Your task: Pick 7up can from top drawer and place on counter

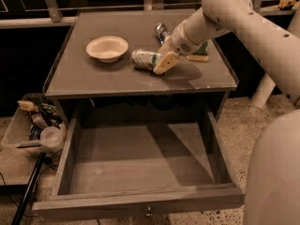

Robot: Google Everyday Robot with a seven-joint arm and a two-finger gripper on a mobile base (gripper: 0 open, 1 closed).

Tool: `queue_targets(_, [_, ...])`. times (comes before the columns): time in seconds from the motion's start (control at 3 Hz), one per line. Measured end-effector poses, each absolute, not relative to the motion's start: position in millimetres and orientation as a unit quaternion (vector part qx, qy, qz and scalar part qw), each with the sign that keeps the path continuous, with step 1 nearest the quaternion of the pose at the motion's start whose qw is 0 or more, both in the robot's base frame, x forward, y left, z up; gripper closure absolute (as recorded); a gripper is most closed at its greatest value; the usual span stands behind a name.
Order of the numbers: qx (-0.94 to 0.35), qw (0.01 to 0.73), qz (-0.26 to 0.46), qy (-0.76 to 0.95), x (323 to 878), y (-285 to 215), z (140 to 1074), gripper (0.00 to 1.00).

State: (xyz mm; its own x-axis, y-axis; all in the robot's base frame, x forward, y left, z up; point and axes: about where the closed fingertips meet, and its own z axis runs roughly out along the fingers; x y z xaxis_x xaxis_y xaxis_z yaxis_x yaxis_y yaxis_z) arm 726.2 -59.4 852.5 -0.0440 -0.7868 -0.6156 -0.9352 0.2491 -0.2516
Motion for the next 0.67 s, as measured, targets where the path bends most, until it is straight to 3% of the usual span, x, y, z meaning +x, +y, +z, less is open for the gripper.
queue_targets(0.33, [-0.603,0.338,0.11,0.714,726.2,-59.4,852.4,0.0])
queue_targets(0.67, [-0.603,0.338,0.11,0.714,726.2,-59.3,852.3,0.0])
